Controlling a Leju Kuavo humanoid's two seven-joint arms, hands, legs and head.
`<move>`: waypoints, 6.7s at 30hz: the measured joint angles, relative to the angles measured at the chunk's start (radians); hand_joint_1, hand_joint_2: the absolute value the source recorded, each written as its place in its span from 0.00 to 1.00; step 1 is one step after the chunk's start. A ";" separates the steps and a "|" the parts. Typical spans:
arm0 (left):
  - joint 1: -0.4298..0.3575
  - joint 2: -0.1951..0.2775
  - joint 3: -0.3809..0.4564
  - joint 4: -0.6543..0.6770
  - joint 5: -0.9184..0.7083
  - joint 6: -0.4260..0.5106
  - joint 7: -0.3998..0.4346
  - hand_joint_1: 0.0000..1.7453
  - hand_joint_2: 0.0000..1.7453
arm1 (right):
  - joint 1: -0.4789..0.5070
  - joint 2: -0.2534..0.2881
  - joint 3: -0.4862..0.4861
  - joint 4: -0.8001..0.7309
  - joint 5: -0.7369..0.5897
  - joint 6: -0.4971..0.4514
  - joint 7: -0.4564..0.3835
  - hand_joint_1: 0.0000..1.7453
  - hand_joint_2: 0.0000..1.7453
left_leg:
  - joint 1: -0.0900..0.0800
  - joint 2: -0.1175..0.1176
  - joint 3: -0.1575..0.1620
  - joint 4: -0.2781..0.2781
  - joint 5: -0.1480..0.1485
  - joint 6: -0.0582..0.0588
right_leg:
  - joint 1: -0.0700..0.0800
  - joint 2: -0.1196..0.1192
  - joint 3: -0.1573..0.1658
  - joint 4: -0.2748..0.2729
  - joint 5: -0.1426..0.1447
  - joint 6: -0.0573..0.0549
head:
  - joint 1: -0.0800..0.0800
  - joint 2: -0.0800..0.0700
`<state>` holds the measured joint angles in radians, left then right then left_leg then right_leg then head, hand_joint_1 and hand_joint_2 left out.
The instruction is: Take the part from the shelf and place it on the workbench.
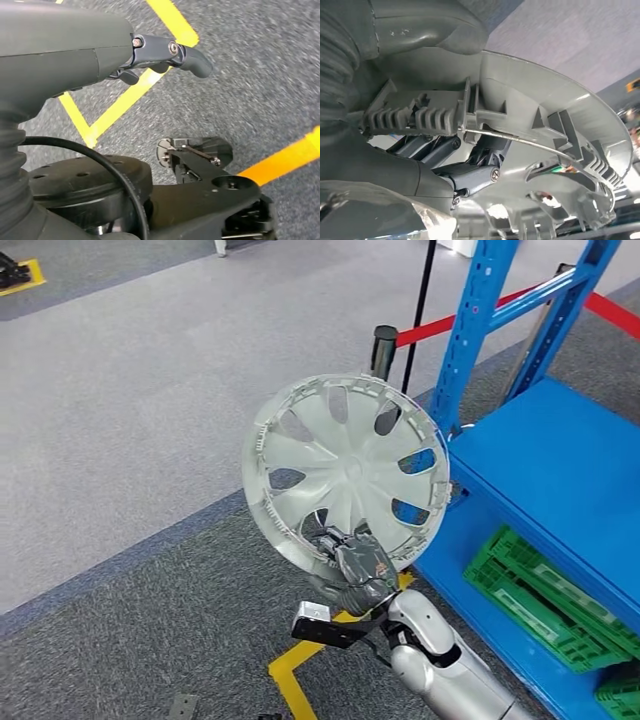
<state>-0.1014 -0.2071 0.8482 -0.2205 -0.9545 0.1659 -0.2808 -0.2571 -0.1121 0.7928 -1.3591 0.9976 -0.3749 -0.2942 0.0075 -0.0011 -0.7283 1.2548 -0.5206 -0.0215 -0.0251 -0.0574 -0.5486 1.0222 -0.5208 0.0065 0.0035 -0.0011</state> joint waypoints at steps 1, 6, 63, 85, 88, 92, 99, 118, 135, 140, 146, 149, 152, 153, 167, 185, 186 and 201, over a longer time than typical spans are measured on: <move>0.000 0.000 0.000 0.000 0.000 0.000 0.000 0.00 1.00 | 0.000 0.001 0.000 0.000 0.000 0.000 0.000 1.00 1.00 | -0.001 0.015 0.035 -0.070 0.034 0.003 | 0.000 -0.012 0.005 0.000 -0.004 0.003 | 0.000 0.000; -0.003 0.001 0.001 0.000 0.000 0.000 0.000 0.00 1.00 | -0.009 0.005 0.004 0.002 0.000 0.002 0.000 1.00 1.00 | -0.020 0.065 0.098 -0.216 0.069 0.027 | 0.014 -0.063 0.016 -0.004 -0.017 0.027 | 0.001 0.000; 0.016 0.008 0.024 0.000 0.032 0.000 -0.009 0.00 1.00 | -0.075 0.026 0.062 0.028 -0.015 0.034 -0.020 1.00 1.00 | -0.013 0.037 0.050 -0.123 0.070 0.010 | 0.011 -0.019 0.000 0.012 -0.015 -0.002 | -0.008 0.000; 0.021 0.007 0.054 0.000 0.012 0.001 -0.002 0.00 1.00 | -0.119 0.025 0.076 0.082 -0.020 0.039 -0.030 1.00 1.00 | -0.005 -0.095 0.069 -0.180 0.065 0.011 | -0.004 0.092 -0.035 0.019 0.011 0.010 | -0.009 0.000; 0.012 0.006 0.054 0.000 0.010 0.006 -0.014 0.00 1.00 | -0.090 0.003 0.073 0.073 -0.015 0.006 -0.043 1.00 1.00 | -0.003 -0.016 -0.008 -0.008 -0.016 0.001 | 0.002 0.048 -0.027 0.016 0.006 -0.003 | -0.019 0.000; 0.009 0.007 0.054 0.000 0.012 0.019 -0.013 0.00 1.00 | -0.077 -0.004 0.075 0.070 -0.013 0.002 -0.051 1.00 1.00 | 0.001 0.004 0.002 -0.013 0.024 0.003 | 0.005 0.000 -0.015 0.016 -0.004 -0.003 | -0.019 0.000; 0.013 0.020 0.059 0.000 0.023 0.035 -0.014 0.00 1.00 | -0.078 -0.012 0.076 0.039 -0.015 -0.004 -0.066 1.00 1.00 | -0.023 0.042 0.096 -0.220 0.079 0.039 | 0.012 -0.055 0.003 0.008 -0.027 0.030 | -0.018 0.000; 0.014 0.041 0.128 0.000 0.078 0.049 -0.039 0.00 1.00 | -0.158 0.003 0.072 0.076 -0.054 -0.015 -0.116 1.00 1.00 | -0.005 -0.024 0.012 -0.049 -0.004 0.004 | 0.002 0.061 -0.041 0.011 0.025 -0.009 | -0.022 0.000; 0.007 0.052 0.135 0.000 0.060 0.058 0.027 0.00 1.00 | -0.188 0.027 0.079 0.113 -0.066 0.002 -0.133 1.00 1.00 | -0.010 -0.027 0.097 -0.226 0.085 0.060 | 0.006 0.054 -0.151 0.283 -0.127 0.030 | -0.012 0.000; 0.007 0.051 0.136 0.000 0.057 0.053 0.017 0.00 1.00 | -0.191 0.027 0.077 0.117 -0.084 0.007 -0.138 1.00 1.00 | -0.007 -0.104 0.097 -0.214 0.078 0.049 | -0.002 0.116 -0.098 0.082 0.025 0.025 | -0.013 0.000; 0.012 0.049 0.139 0.000 0.056 0.053 0.008 0.00 1.00 | -0.190 0.030 0.077 0.119 -0.094 0.008 -0.145 1.00 1.00 | -0.002 -0.102 0.073 -0.185 0.060 0.016 | -0.002 0.105 -0.057 0.018 0.036 0.002 | -0.016 0.000; 0.008 0.049 0.140 0.000 0.056 0.053 0.008 0.00 1.00 | -0.190 0.030 0.076 0.120 -0.093 0.008 -0.146 1.00 1.00 | -0.003 -0.018 -0.005 -0.013 -0.023 0.005 | 0.004 0.060 -0.045 0.013 0.031 -0.012 | -0.022 0.000; 0.009 0.049 0.141 0.000 0.056 0.053 0.008 0.00 1.00 | -0.190 0.030 0.077 0.123 -0.093 0.008 -0.146 1.00 1.00 | 0.000 -0.006 -0.034 0.048 -0.021 0.002 | 0.006 0.016 -0.036 0.013 0.021 -0.013 | -0.022 0.000; 0.010 0.049 0.142 0.000 0.056 0.053 0.008 0.00 1.00 | -0.189 0.030 0.077 0.123 -0.093 0.008 -0.146 1.00 1.00 | 0.000 0.000 -0.008 -0.005 0.013 0.003 | 0.006 0.004 -0.031 0.013 0.017 -0.011 | -0.022 0.000; 0.004 0.047 0.143 0.000 0.052 0.057 0.009 0.00 1.00 | -0.185 0.033 0.076 0.131 -0.097 0.008 -0.151 1.00 1.00 | -0.012 -0.038 0.105 -0.229 0.081 0.060 | 0.011 0.056 -0.175 0.287 -0.089 0.029 | -0.008 0.000; 0.010 0.049 0.151 0.000 0.054 0.065 0.003 0.00 1.00 | -0.166 0.038 0.065 0.135 -0.139 0.010 -0.174 1.00 1.00 | -0.005 -0.009 0.030 -0.095 0.074 0.018 | 0.011 0.053 -0.010 0.012 0.000 -0.007 | -0.017 0.000; 0.010 0.049 0.152 0.000 0.053 0.065 0.003 0.00 1.00 | -0.166 0.038 0.065 0.135 -0.139 0.010 -0.175 1.00 1.00 | -0.008 -0.007 0.056 -0.151 0.091 0.023 | 0.012 0.053 -0.004 0.011 -0.006 -0.003 | -0.017 0.000; 0.012 0.045 0.154 0.000 0.056 0.068 0.000 0.00 1.00 | -0.131 0.038 0.031 0.133 -0.143 -0.004 -0.164 1.00 1.00 | -0.012 -0.022 0.228 -0.234 -0.026 0.059 | 0.016 0.055 -0.173 0.084 0.076 0.026 | -0.010 0.000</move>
<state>-0.0896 -0.1618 1.0024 -0.2201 -0.8984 0.2335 -0.2805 -0.3876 -0.0736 0.8238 -1.2263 0.8541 -0.3787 -0.4585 -0.0047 -0.0229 -0.5004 1.0212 -0.5471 0.0377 -0.0093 -0.0021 -0.7215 1.1060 -0.4444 0.0324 -0.0068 -0.0014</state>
